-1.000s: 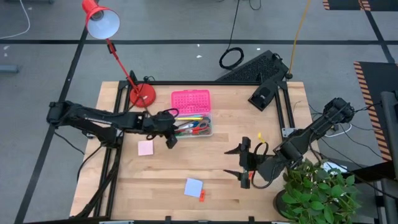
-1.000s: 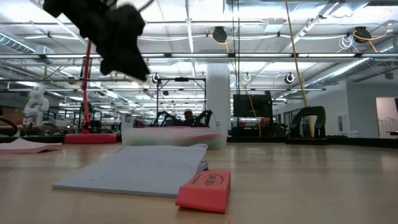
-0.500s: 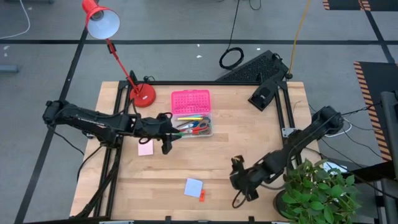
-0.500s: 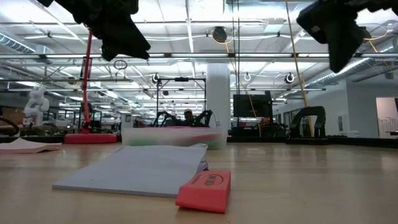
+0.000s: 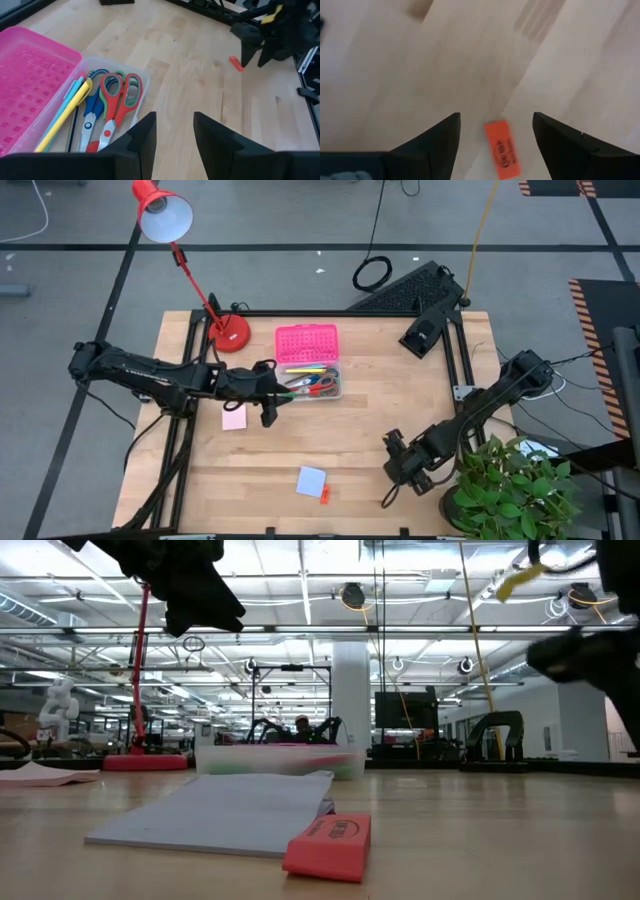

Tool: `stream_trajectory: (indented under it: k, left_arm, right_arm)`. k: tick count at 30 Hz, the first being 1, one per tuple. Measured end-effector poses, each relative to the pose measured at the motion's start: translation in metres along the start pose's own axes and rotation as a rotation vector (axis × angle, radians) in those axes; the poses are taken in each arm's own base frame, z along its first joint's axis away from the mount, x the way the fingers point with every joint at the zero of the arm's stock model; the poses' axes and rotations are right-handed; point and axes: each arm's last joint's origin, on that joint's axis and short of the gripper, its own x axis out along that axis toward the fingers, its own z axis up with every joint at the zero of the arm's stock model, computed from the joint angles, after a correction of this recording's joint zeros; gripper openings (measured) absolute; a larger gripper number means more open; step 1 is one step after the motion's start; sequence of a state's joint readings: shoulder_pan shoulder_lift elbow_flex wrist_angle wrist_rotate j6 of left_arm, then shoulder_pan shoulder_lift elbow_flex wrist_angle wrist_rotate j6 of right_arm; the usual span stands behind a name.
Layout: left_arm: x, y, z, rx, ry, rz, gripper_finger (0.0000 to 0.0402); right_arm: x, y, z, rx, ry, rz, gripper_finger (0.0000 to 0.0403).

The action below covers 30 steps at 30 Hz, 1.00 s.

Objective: Pack school essentials
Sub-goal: Put the right orange eraser into the pink supply box

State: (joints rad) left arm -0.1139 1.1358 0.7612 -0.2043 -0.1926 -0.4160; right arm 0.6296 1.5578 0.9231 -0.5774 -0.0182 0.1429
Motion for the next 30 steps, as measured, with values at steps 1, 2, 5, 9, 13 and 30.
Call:
stream_trajectory:
  k: [1, 2, 5, 9, 13, 30]
  left_arm:
    - [0.0, 0.0, 0.0, 0.0, 0.0, 0.0, 0.0131]
    - [0.0, 0.0, 0.0, 0.0, 0.0, 0.0, 0.0131]
    - [0.0, 0.0, 0.0, 0.003, 0.0, 0.0, 0.0131]
    - [0.0, 0.0, 0.0, 0.003, 0.0, 0.0, 0.0131]
    - [0.0, 0.0, 0.0, 0.003, 0.0, 0.0, 0.0131]
    - [0.0, 0.0, 0.0, 0.001, 0.0, 0.001, 0.0131]
  right_arm:
    - [0.004, 0.0, -0.004, -0.001, 0.001, 0.01, 0.024]
    - [0.008, -0.001, -0.007, -0.002, 0.0, 0.011, 0.024]
    - [0.014, -0.002, -0.016, 0.0, 0.023, 0.007, 0.024]
    - [0.02, -0.004, -0.026, -0.005, 0.058, 0.001, 0.024]
    - [0.021, -0.004, -0.028, -0.024, 0.066, -0.003, 0.024]
    - [0.02, -0.009, -0.033, -0.059, 0.125, -0.011, 0.0162]
